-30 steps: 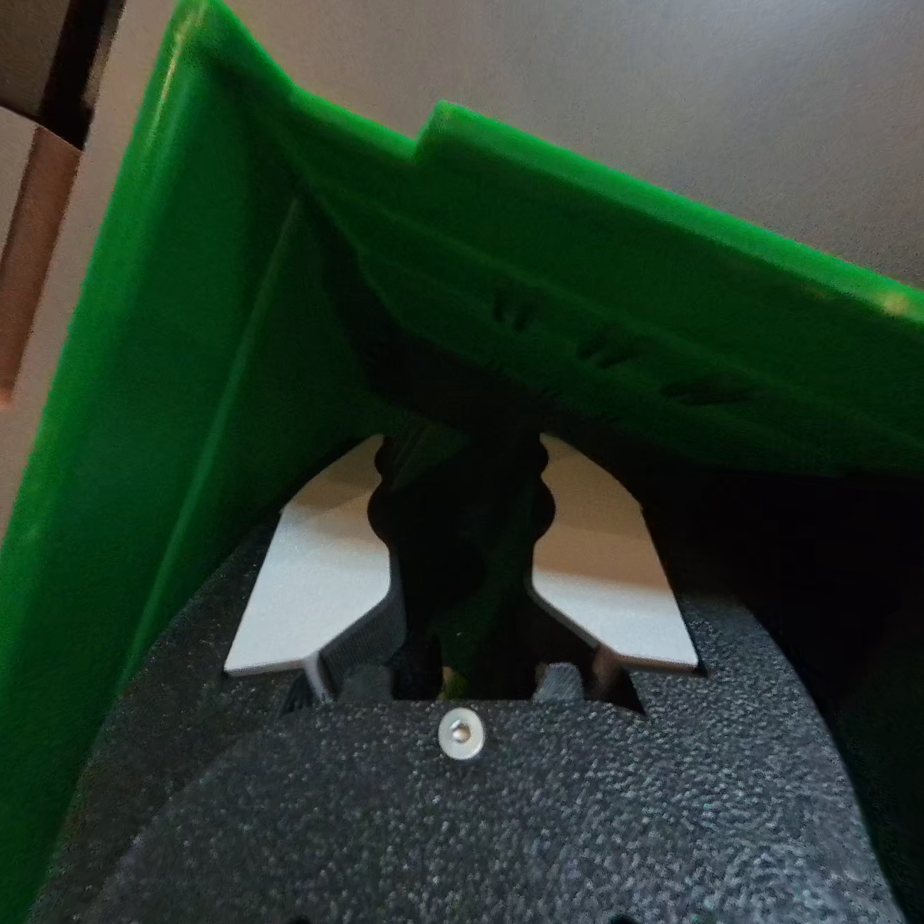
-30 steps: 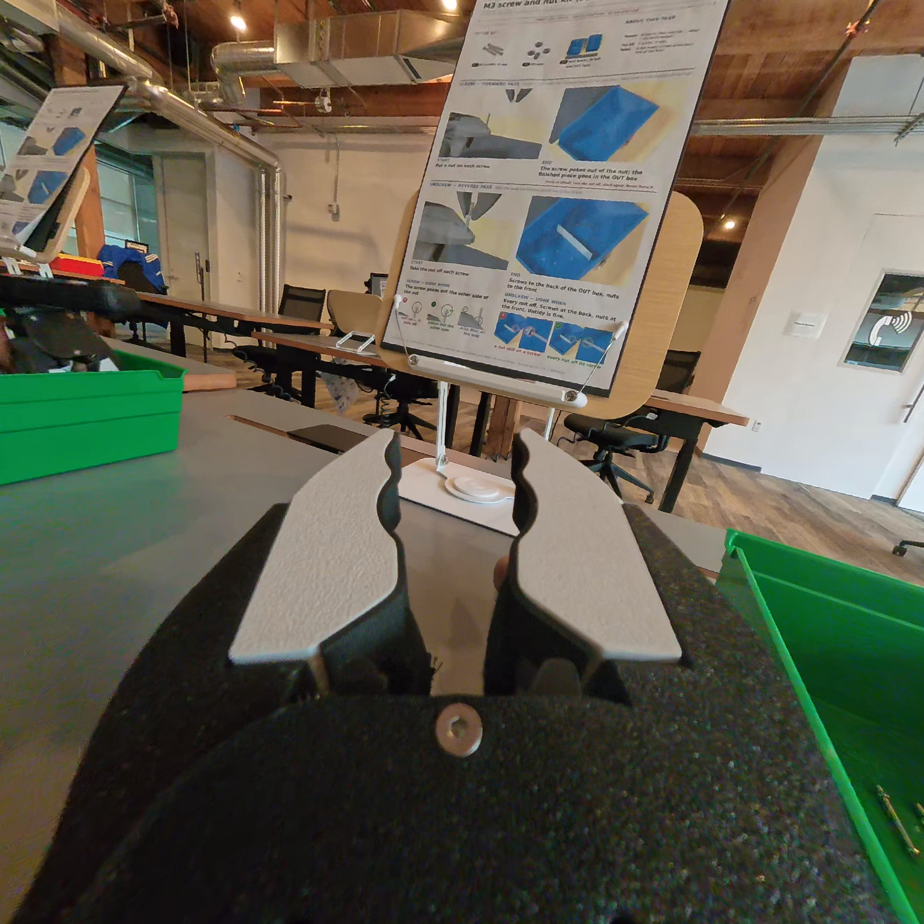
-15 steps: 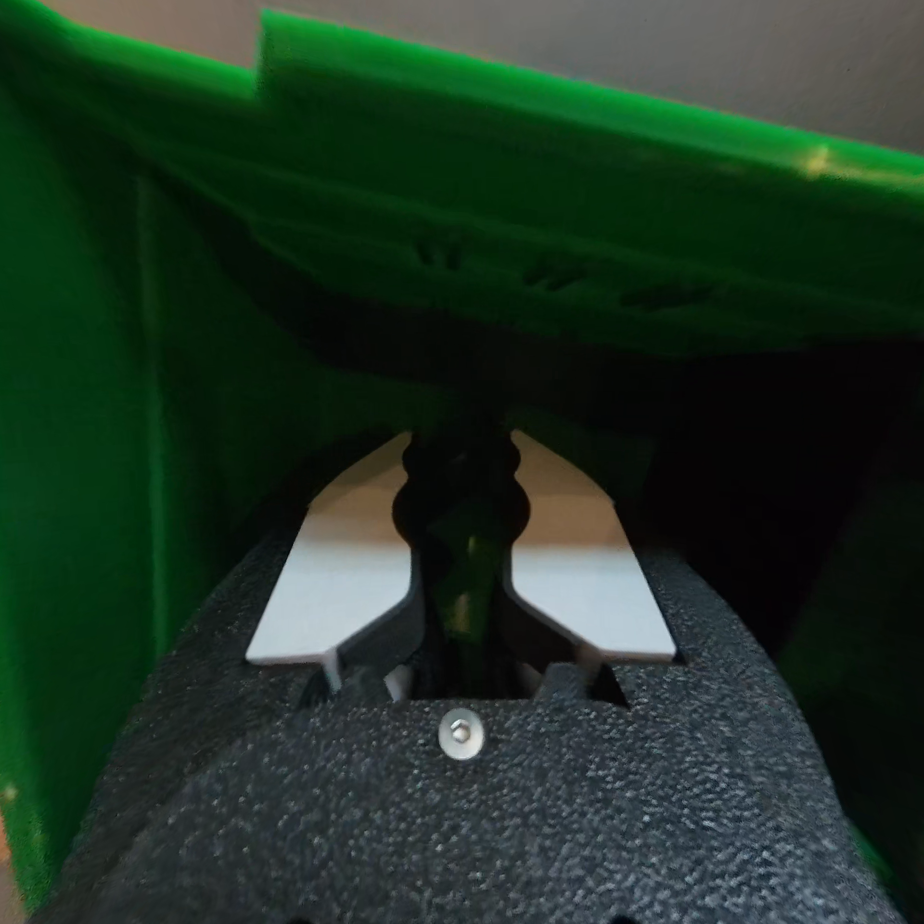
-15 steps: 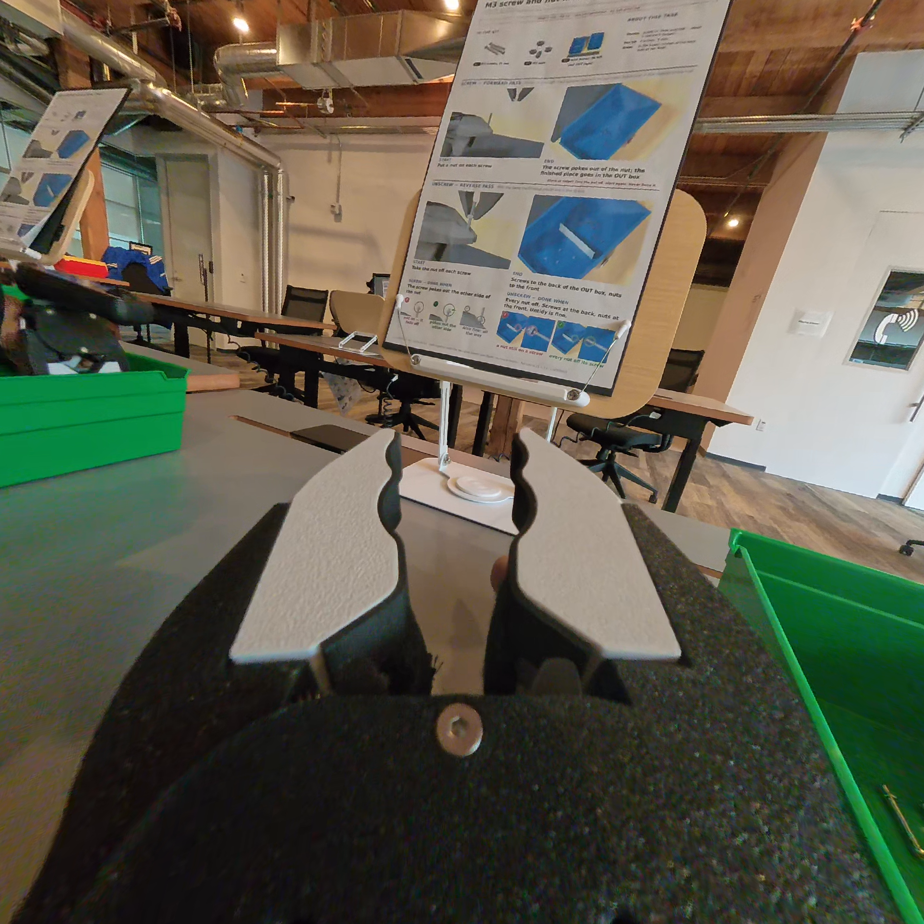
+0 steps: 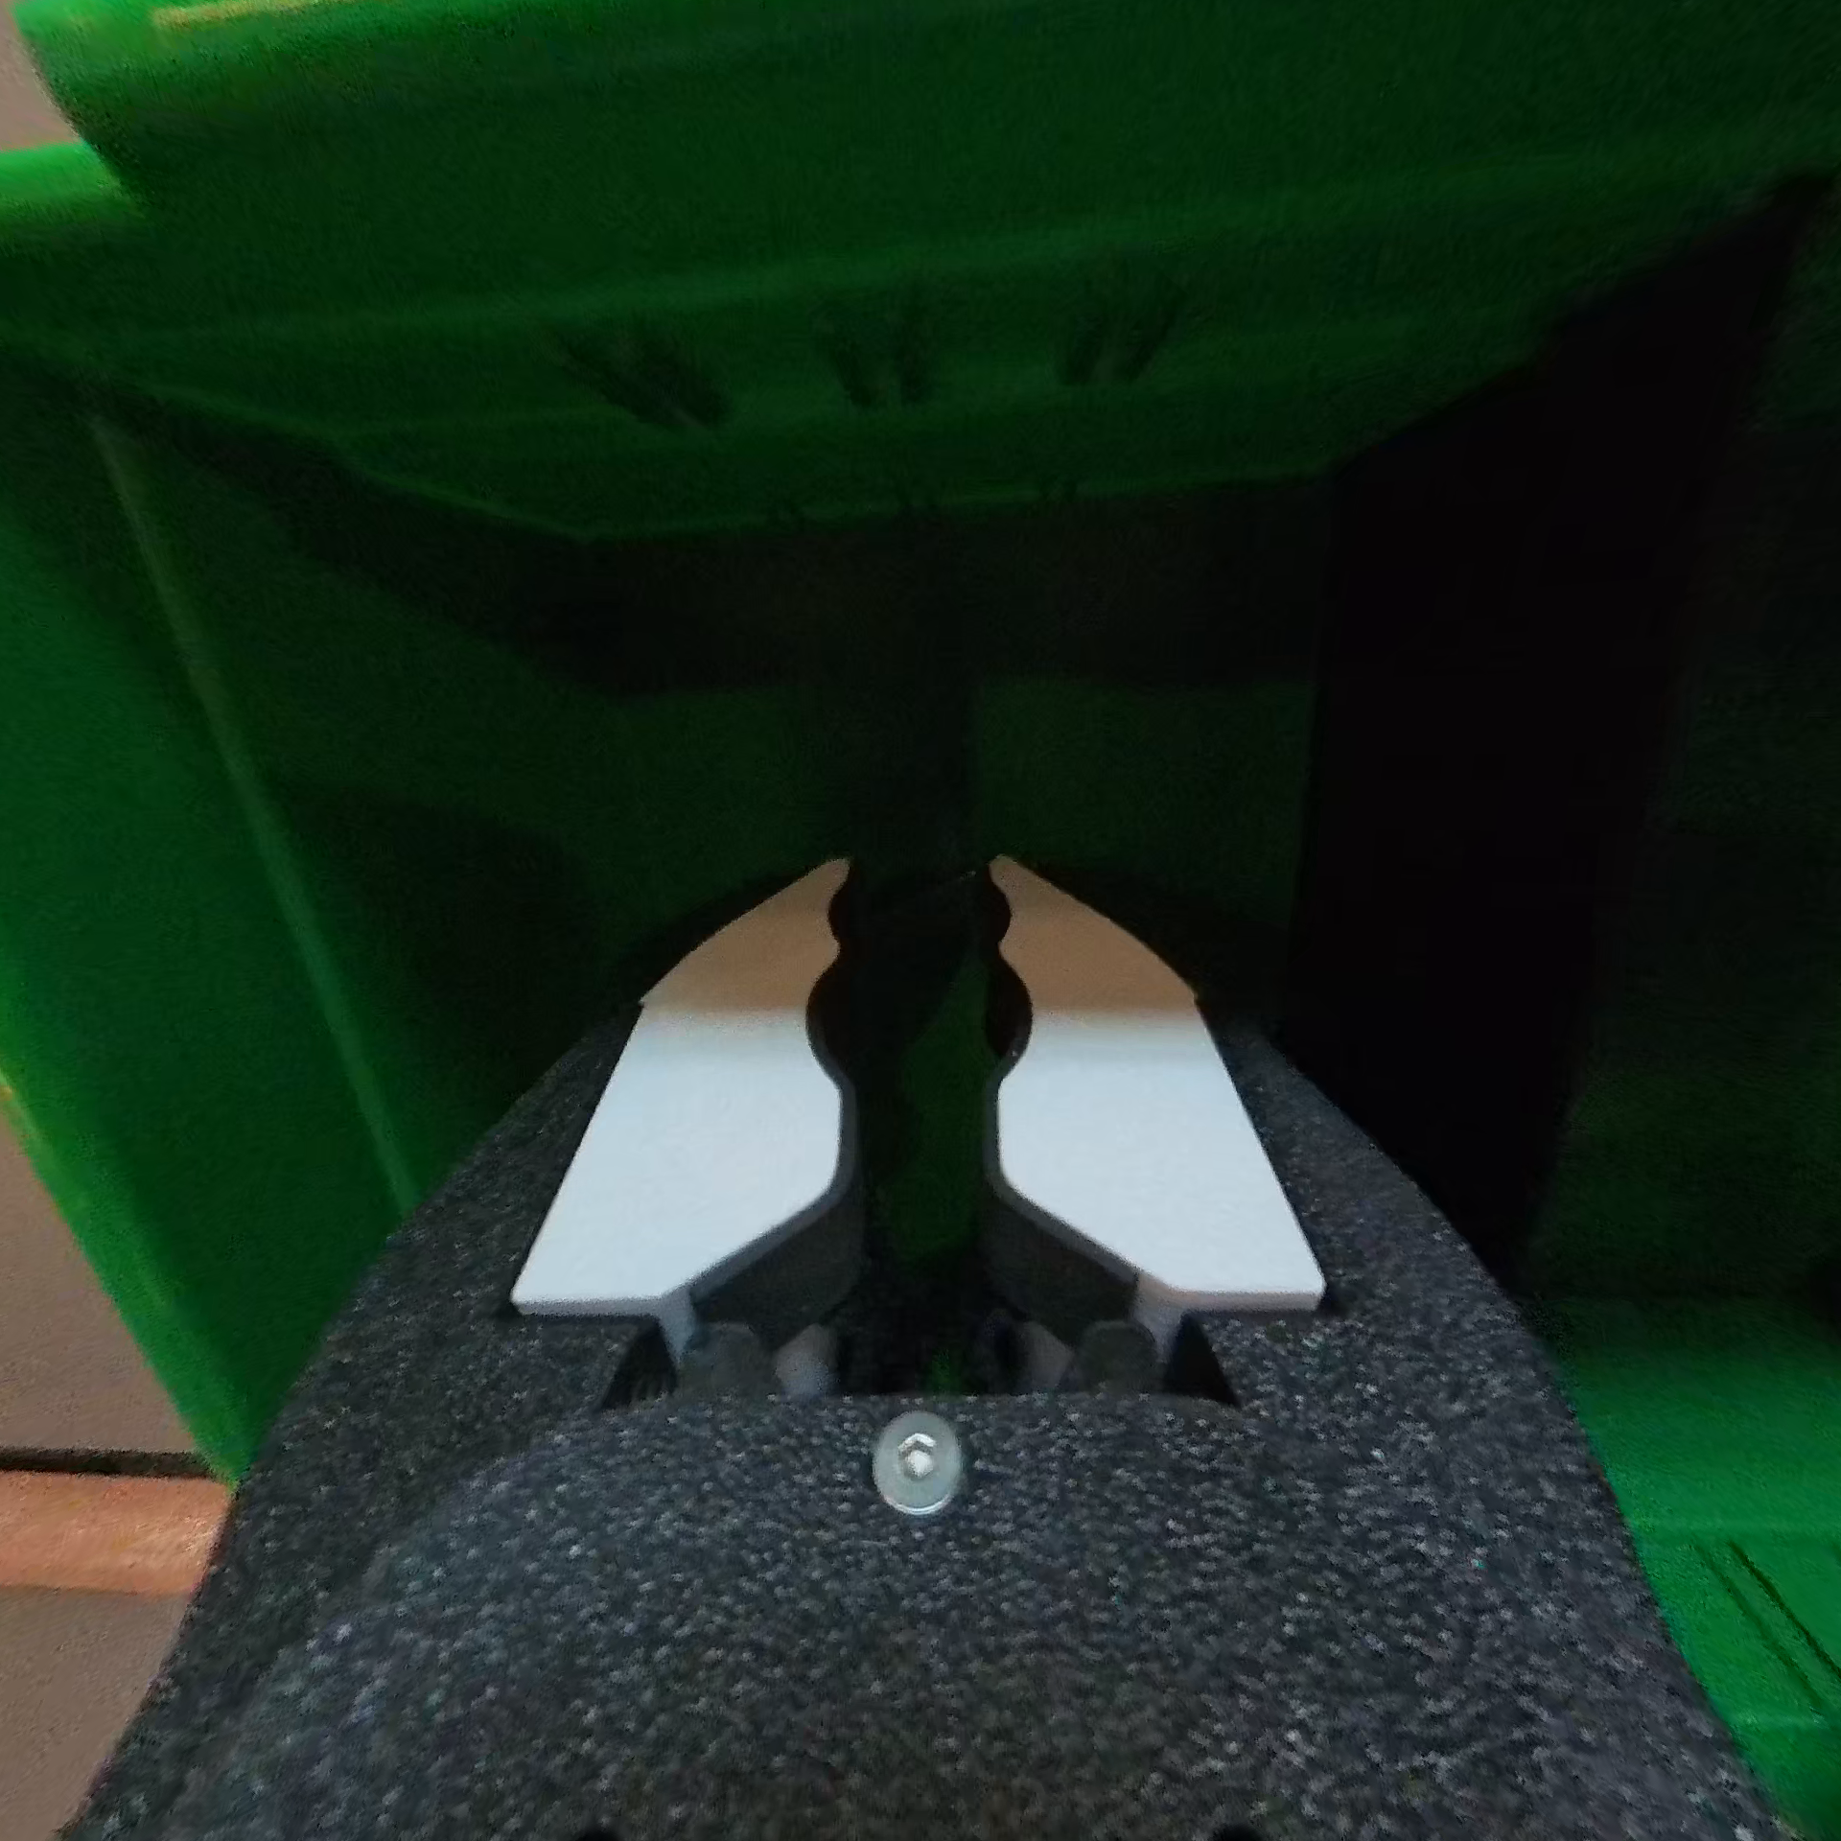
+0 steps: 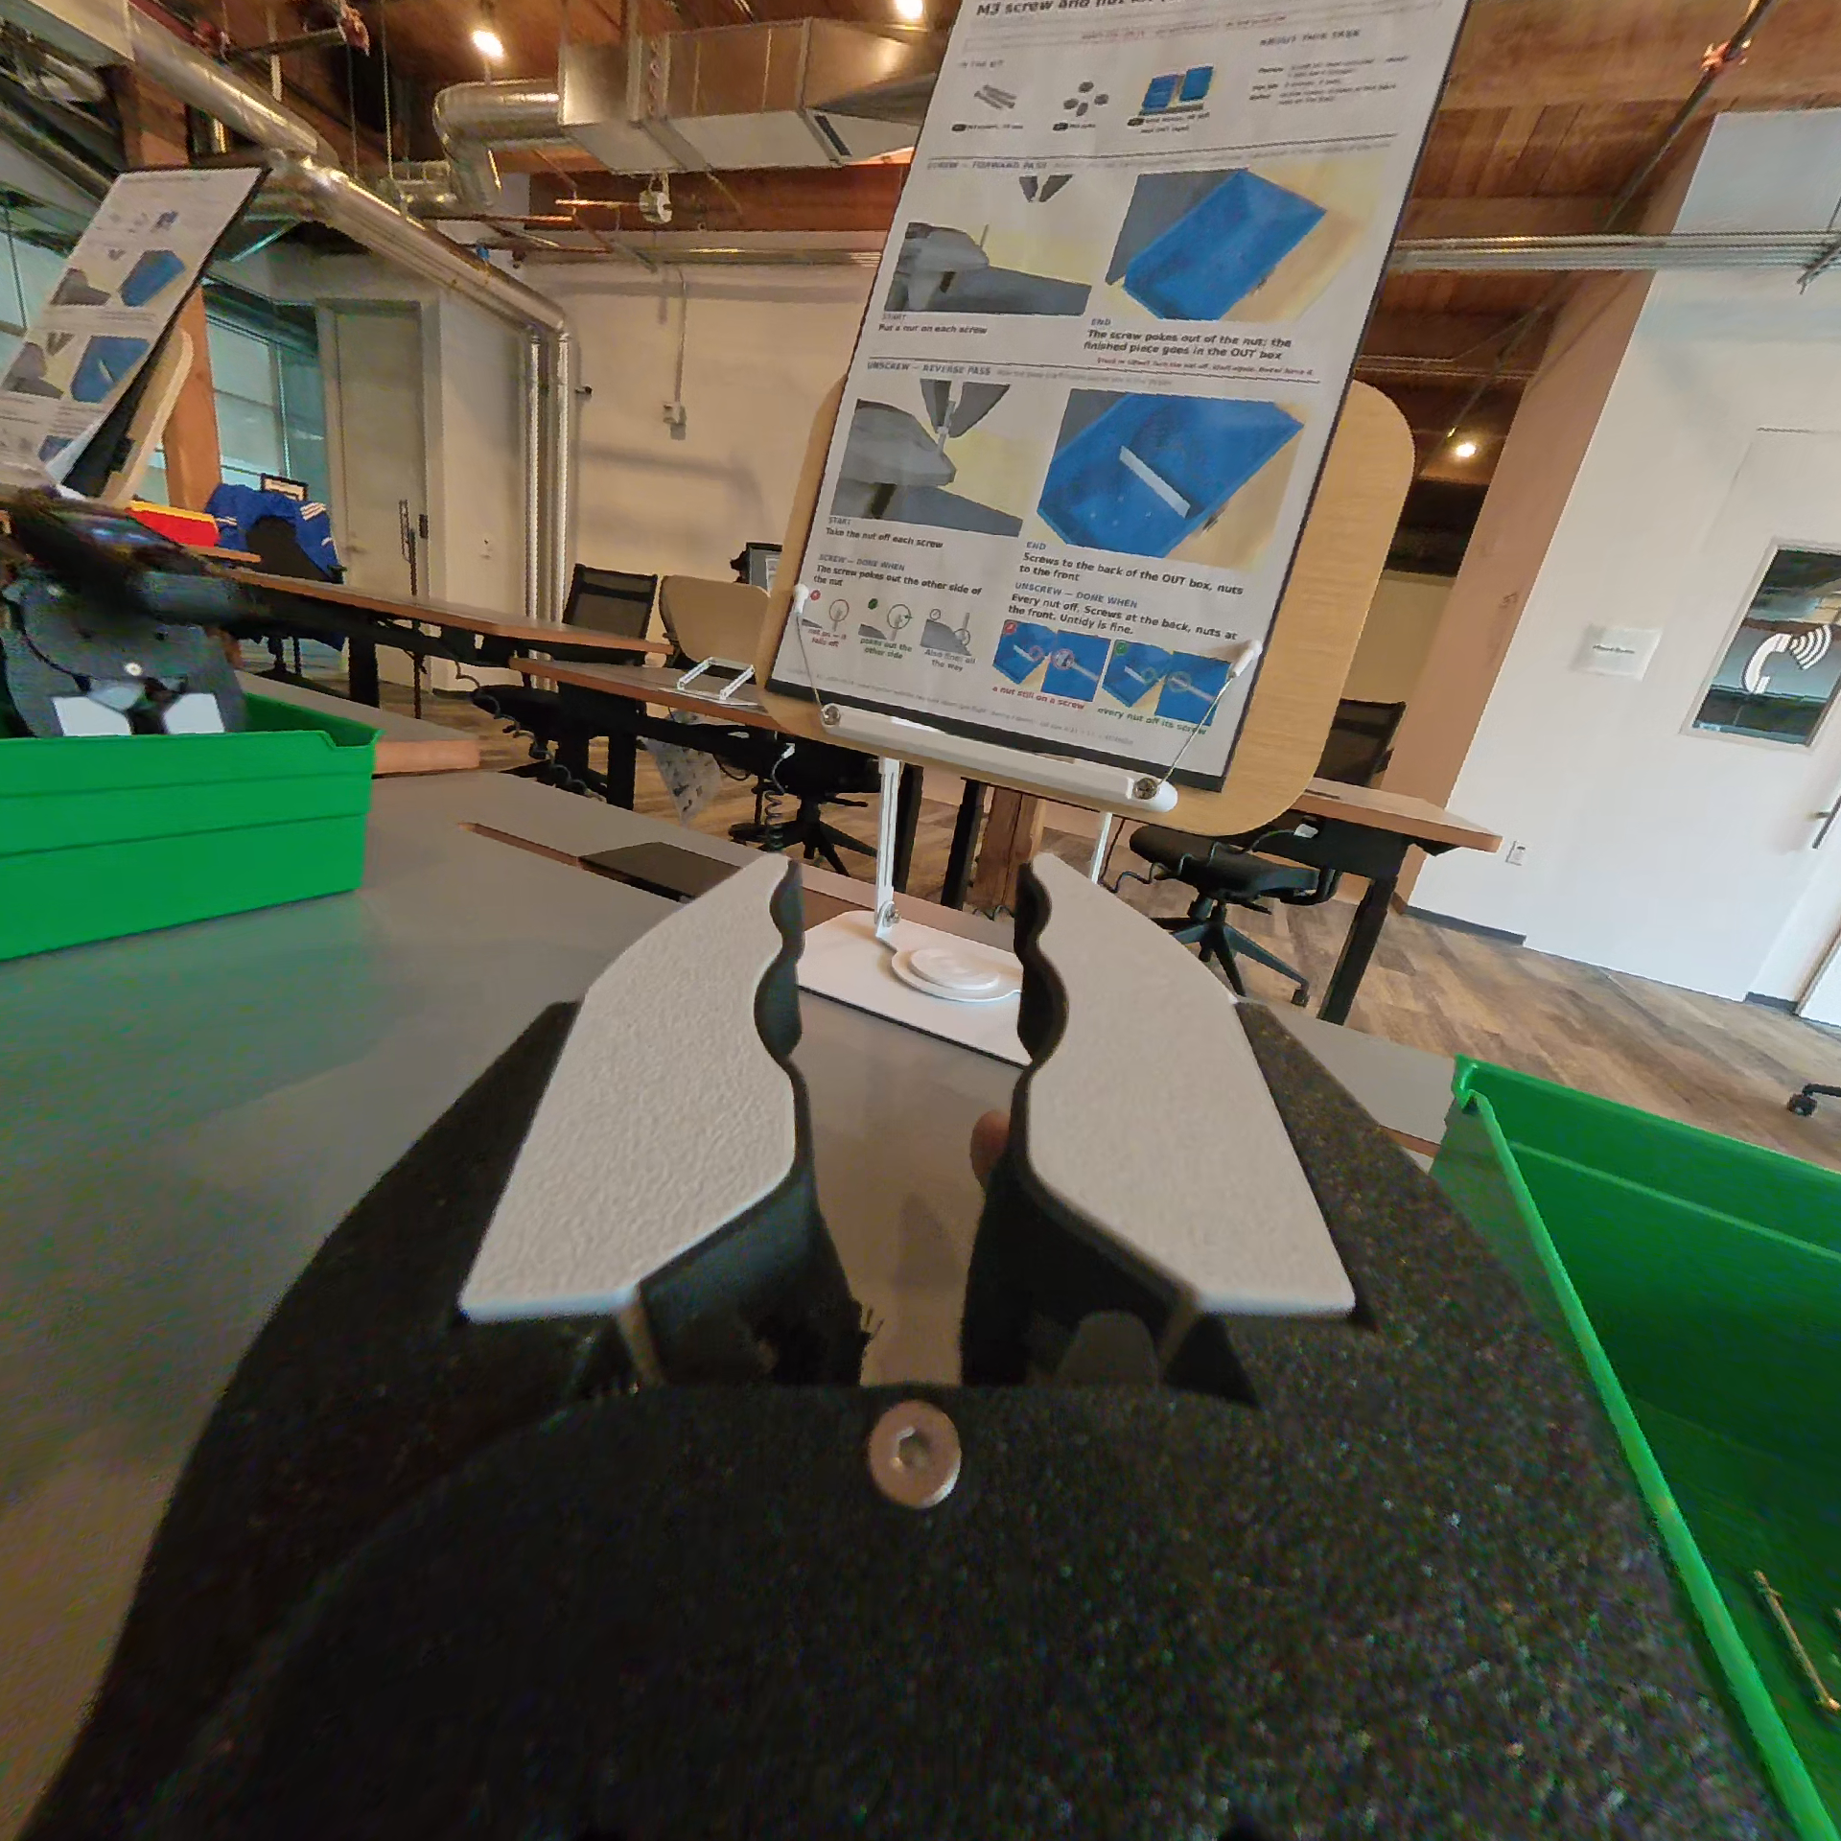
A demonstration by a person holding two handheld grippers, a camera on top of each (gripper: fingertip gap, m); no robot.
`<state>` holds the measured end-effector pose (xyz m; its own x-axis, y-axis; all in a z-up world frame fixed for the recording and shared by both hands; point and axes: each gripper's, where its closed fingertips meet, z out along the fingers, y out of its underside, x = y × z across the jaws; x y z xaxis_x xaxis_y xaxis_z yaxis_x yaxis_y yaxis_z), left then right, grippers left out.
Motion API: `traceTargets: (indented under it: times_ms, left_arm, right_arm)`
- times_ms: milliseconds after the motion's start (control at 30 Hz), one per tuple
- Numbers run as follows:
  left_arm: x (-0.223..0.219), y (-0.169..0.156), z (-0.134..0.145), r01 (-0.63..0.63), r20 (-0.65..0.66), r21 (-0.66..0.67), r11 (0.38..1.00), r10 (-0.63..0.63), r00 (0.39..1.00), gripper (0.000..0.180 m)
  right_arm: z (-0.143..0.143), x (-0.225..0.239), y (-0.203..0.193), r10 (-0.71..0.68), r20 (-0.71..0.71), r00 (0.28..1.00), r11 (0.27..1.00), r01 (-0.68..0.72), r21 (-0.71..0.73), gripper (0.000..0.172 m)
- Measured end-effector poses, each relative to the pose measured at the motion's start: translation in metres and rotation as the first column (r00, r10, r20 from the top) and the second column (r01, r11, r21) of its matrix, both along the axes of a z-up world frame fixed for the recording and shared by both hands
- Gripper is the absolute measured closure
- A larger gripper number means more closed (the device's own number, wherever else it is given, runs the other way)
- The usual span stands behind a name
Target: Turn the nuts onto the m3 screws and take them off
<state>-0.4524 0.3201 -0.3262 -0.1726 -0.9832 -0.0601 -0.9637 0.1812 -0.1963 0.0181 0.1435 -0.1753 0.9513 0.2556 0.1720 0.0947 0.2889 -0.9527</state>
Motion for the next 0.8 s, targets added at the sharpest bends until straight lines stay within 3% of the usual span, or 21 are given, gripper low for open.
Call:
traceTargets:
  times_ms: [167, 367, 633, 800]
  left_arm:
    - [-0.015, 0.0, 0.007, 0.051, -0.062, 0.027, 0.998, -0.049, 0.997, 0.16]
    - [-0.005, 0.008, 0.009, 0.111, -0.029, 0.102, 0.989, -0.108, 0.994, 0.16]
    - [-0.004, 0.005, -0.007, 0.148, -0.083, 0.031, 0.988, -0.145, 0.986, 0.163]
    - [-0.007, -0.004, -0.013, 0.105, -0.058, -0.056, 0.993, -0.109, 0.992, 0.177]
  right_arm:
    - [-0.001, 0.0, 0.001, -0.002, 0.003, 1.0, 1.0, 0.002, -0.003, 0.132]
    - [0.0, 0.0, 0.0, -0.004, 0.008, 1.0, 1.0, 0.004, 0.001, 0.132]
    - [-0.001, 0.001, 0.0, -0.01, 0.011, 1.0, 1.0, 0.01, 0.0, 0.132]
    - [-0.001, 0.0, 0.001, -0.01, 0.015, 1.0, 1.0, 0.01, -0.003, 0.132]
